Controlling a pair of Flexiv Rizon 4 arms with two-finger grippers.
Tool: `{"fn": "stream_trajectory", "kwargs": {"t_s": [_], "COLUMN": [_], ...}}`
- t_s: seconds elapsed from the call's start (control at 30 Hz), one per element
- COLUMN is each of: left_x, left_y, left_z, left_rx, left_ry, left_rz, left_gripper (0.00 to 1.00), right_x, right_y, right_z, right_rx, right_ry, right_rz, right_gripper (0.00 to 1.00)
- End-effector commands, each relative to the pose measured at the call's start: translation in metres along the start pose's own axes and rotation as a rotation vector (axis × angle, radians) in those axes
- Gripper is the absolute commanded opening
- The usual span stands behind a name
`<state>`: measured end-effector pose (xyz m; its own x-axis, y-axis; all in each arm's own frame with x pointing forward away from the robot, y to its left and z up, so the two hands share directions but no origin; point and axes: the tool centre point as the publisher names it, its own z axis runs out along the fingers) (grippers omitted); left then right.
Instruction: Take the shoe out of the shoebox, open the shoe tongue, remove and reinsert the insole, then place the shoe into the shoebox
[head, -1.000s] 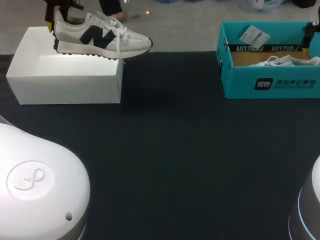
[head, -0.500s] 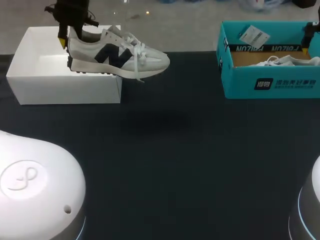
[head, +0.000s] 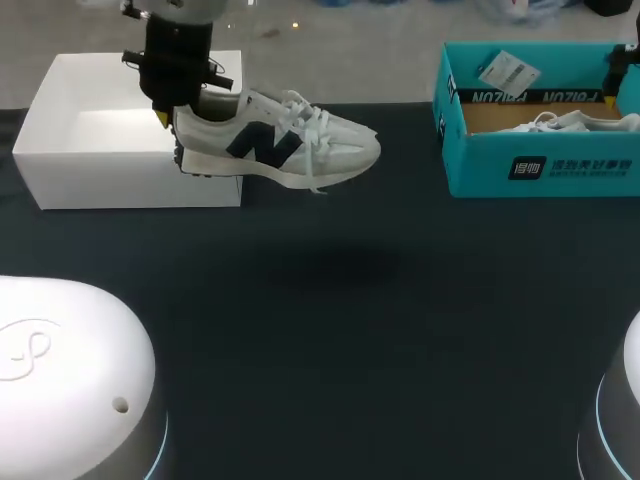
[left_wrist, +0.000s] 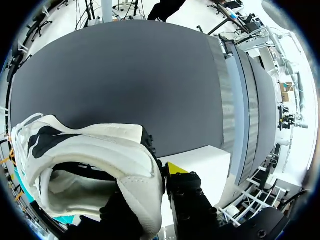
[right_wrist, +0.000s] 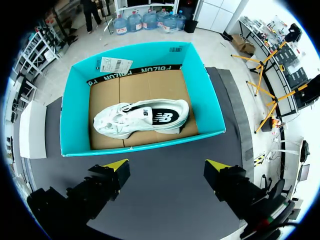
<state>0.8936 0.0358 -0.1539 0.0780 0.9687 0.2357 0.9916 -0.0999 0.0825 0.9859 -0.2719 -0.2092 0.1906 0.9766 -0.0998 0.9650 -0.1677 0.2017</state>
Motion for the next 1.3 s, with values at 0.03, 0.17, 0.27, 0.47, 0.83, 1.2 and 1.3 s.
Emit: {"fn": "stream_trajectory", "kwargs": {"t_s": [0.03, 0.17, 0.27, 0.47, 0.83, 1.2, 1.3], "left_x": [-0.006, -0.024, -0.034, -0.037, -0.037, -0.067, -0.083], "left_y": [-0.010, -0.015, -0.022, -0.023, -0.023, -0.033, -0.041], "left_z": [0.003, 0.001, 0.000, 0.000, 0.000, 0.007, 0.006], "left_rx": [-0.272, -0.268, -0.253, -0.251, -0.251, -0.219, -0.213], "left_ry": [-0.043, -0.069, -0.067, -0.065, -0.065, -0.143, -0.155], "left_rz": [0.005, 0.017, 0.025, 0.029, 0.029, 0.018, 0.028], "left_gripper": [0.00, 0.00, 0.00, 0.00, 0.00, 0.00, 0.00], "right_x": [0.000, 0.000, 0.000, 0.000, 0.000, 0.000, 0.000], "right_y": [-0.001, -0.001, -0.001, -0.001, -0.001, -0.001, -0.001], "right_z": [0.000, 0.000, 0.000, 0.000, 0.000, 0.000, 0.000], "right_rx": [-0.002, -0.002, -0.002, -0.002, -0.002, -0.002, -0.002], "right_ry": [-0.001, -0.001, -0.001, -0.001, -0.001, -0.001, -0.001], "right_rz": [0.001, 0.001, 0.001, 0.001, 0.001, 0.001, 0.001], "right_gripper": [1.00, 1.00, 1.00, 1.00, 1.00, 1.00, 1.00]}}
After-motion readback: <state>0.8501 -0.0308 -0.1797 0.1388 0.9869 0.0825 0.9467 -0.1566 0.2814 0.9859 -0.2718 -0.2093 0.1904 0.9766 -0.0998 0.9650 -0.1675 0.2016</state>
